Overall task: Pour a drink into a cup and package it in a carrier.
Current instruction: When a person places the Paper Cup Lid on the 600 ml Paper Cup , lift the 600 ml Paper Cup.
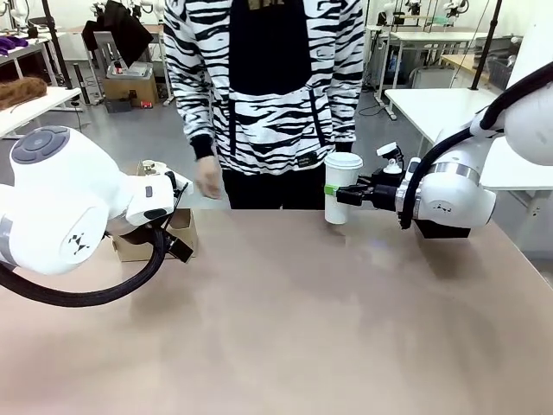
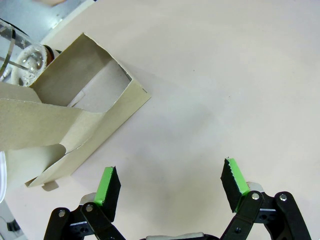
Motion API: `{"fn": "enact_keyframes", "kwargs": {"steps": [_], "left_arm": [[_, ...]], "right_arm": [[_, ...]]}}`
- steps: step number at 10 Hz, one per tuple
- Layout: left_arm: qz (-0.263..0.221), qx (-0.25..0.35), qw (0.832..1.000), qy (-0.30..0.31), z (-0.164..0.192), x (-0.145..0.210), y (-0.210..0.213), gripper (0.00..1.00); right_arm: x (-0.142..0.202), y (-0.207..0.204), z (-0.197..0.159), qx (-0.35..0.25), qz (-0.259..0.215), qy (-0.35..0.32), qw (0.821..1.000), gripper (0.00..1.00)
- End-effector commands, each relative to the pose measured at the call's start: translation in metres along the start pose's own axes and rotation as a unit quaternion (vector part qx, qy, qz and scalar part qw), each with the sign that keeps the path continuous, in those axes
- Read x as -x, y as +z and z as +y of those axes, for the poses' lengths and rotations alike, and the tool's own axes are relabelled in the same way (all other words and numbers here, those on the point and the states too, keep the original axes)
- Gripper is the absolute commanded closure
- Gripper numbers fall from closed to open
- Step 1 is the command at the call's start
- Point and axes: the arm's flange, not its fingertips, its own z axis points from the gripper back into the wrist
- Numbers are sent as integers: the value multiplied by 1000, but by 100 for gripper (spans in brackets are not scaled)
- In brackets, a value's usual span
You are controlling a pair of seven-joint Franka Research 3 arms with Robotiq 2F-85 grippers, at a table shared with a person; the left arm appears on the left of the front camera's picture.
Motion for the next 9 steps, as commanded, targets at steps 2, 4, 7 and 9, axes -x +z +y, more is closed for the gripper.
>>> {"fn": "enact_keyframes", "kwargs": {"steps": [2, 4, 7, 9], "left_arm": [[-1, 1, 1000, 0, 0, 0, 0, 0], [-1, 1, 1000, 0, 0, 0, 0, 0], [-1, 1, 1000, 0, 0, 0, 0, 0], [-1, 1, 1000, 0, 0, 0, 0, 0]], "right_arm": [[-5, -1, 1, 0, -4, -3, 1000, 20], [-5, -1, 1, 0, -4, -3, 1000, 20], [-43, 10, 7, -31, 1, -7, 999, 20], [-107, 27, 20, -40, 7, -1, 999, 20]]}}
